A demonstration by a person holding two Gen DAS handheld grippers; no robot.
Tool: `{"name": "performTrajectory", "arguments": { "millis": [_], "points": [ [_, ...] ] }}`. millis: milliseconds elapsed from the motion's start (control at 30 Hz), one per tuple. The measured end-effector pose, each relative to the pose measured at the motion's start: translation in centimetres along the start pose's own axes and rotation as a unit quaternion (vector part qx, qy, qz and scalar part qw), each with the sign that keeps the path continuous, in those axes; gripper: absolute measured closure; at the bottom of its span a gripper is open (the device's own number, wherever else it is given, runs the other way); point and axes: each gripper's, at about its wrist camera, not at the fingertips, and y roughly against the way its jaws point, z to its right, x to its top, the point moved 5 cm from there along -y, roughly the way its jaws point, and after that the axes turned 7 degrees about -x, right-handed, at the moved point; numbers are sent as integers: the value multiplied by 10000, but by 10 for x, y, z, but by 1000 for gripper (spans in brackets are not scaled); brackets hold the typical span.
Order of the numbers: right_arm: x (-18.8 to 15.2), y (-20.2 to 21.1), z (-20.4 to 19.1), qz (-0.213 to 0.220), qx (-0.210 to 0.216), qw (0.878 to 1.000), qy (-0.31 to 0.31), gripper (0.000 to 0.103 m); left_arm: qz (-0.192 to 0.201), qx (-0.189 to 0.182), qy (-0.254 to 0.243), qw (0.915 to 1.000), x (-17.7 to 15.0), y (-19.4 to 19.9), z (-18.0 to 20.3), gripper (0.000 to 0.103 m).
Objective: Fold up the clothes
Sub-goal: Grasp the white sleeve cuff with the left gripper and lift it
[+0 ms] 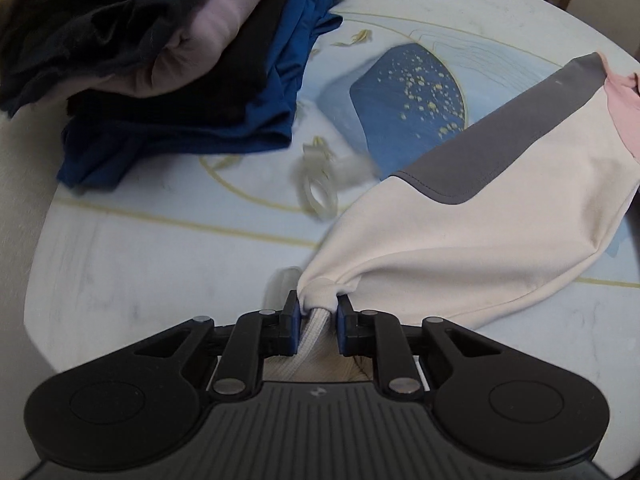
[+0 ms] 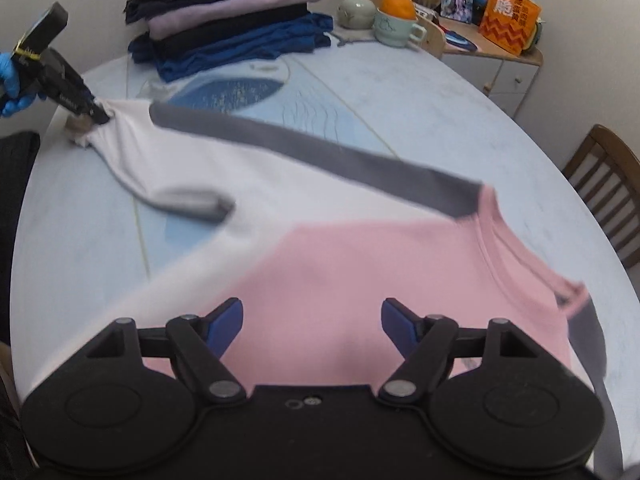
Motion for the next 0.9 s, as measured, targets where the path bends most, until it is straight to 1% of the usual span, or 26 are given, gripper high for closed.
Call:
{"name": "performTrajectory", "arguments": {
  "millis": [100, 167, 200, 233, 267, 300, 333, 367, 433, 500, 533, 567, 600, 633, 700, 733, 800, 900],
  "points": [
    [21, -11, -9, 27, 76, 10000, 21, 0, 8, -245, -101, 9996, 2, 2, 0, 85],
    [29, -15, -16, 34, 145, 9999, 88, 0, 13, -489, -99, 9988, -2, 11, 0, 80],
    [33, -17, -19, 34, 170, 9998, 110, 0, 35, -618, -72, 9981, -4, 16, 0, 67],
    [36, -19, -21, 26, 174, 9998, 107, 0, 70, -751, -35, 9971, -7, 22, -1, 39],
    [39, -20, -22, 17, 171, 9998, 105, 0, 96, -869, 13, 9962, -10, 26, 0, 26],
    [40, -20, -21, 3, 151, 9998, 103, 0, 116, -977, 67, 9951, -14, 29, 0, 17],
    [41, -21, -19, -16, 124, 9999, 87, 0, 136, -1084, 122, 9939, -18, 31, 0, 17],
    [41, -21, -17, -38, 102, 9999, 55, 0, 122, -1098, 129, 9938, -21, 30, 2, 17],
    [41, -24, -13, -101, 56, 9999, -24, 0, 43, -991, 127, 9950, -26, 23, 4, 17],
    [38, -25, -10, -155, 2, 9999, -53, 0, -18, -874, 232, 9959, -29, 15, 4, 18],
    [36, -26, -8, -187, -27, 9998, -47, 0, 27, -858, 286, 9959, -30, 15, 4, 25],
    [34, -28, -7, -224, -53, 9997, -41, 0, 59, -841, 305, 9960, -29, 15, 3, 37],
    [31, -29, -6, -269, -74, 9996, -32, 0, 101, -842, 325, 9959, -28, 18, 2, 64],
    [28, -31, -5, -314, -95, 9995, -23, 0, 161, -855, 355, 9956, -26, 22, 2, 78],
    [21, -35, -3, -415, -76, 9991, -6, 0, 282, -882, 414, 9948, -22, 30, 1, 83],
    [16, -36, -3, -465, -47, 9989, 5, 0, 342, -896, 444, 9944, -21, 34, 0, 84],
    [7, -38, -2, -559, 45, 9984, -5, 0, 585, -958, 491, 9925, -12, 50, 1, 84],
    [-6, -39, -3, -643, 223, 9976, -89, 0, 1009, -1134, 544, 9869, 11, 80, 7, 85]
  ]
}}
